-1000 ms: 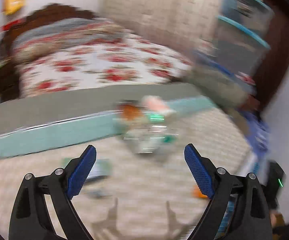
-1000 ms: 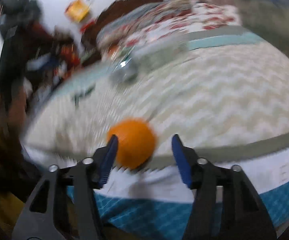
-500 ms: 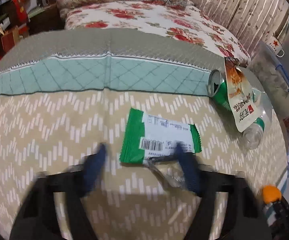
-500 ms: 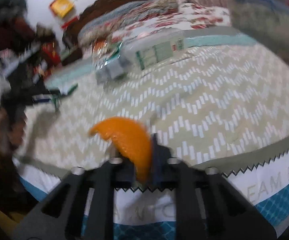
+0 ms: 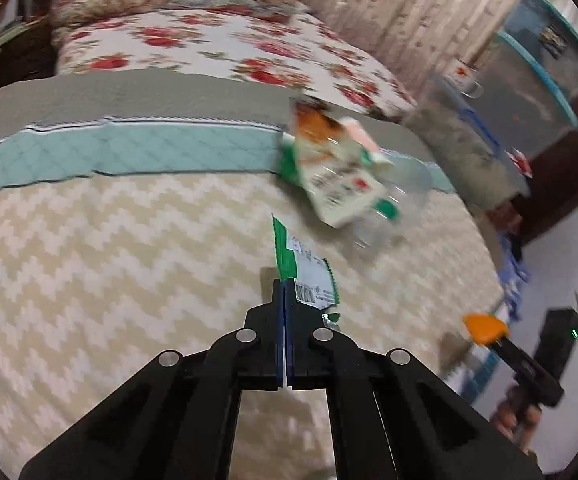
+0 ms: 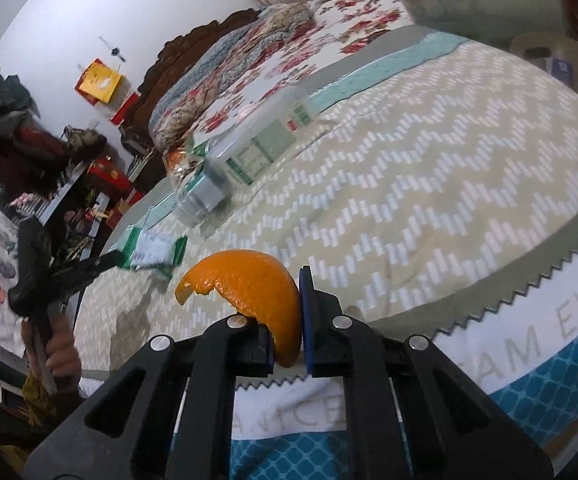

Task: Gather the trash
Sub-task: 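Grasp the orange peel with the right tool while the left tool grasps a green wrapper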

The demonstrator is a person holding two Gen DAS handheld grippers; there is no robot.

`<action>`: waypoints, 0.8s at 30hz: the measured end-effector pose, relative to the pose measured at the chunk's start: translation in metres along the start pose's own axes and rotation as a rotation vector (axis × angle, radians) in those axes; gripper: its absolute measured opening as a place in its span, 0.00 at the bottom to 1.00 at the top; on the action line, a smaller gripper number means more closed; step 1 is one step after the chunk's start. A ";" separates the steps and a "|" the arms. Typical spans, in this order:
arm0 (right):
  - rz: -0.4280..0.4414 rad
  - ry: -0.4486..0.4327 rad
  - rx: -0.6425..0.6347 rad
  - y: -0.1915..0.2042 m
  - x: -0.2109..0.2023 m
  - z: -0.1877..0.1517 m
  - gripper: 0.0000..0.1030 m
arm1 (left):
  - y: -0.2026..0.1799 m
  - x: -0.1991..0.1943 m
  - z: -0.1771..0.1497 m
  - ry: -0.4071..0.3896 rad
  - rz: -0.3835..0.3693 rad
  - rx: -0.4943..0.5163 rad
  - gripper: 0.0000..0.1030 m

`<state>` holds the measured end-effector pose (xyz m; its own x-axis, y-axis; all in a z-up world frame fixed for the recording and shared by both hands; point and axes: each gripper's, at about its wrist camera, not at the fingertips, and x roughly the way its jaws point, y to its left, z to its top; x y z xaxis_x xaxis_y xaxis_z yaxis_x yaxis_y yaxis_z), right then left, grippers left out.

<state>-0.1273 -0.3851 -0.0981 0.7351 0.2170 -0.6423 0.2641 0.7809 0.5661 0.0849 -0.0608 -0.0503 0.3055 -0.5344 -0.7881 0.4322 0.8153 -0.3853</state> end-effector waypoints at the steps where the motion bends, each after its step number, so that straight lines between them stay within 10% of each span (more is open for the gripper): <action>1: 0.000 -0.002 0.009 -0.002 0.000 -0.001 0.12 | -0.007 0.000 -0.004 0.007 -0.028 0.010 0.00; 15: 0.007 0.087 -0.156 0.056 0.063 0.007 0.12 | -0.061 0.046 -0.009 0.129 -0.207 0.057 0.01; 20: -0.002 0.125 -0.168 0.060 0.085 -0.002 0.12 | -0.062 0.062 -0.006 0.174 -0.259 0.027 0.49; 24: 0.012 0.129 -0.156 0.057 0.084 -0.002 0.12 | -0.064 0.072 -0.005 0.189 -0.256 0.026 0.47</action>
<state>-0.0518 -0.3214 -0.1210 0.6487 0.2918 -0.7028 0.1486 0.8572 0.4931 0.0752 -0.1501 -0.0845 0.0218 -0.6682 -0.7437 0.4972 0.6526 -0.5718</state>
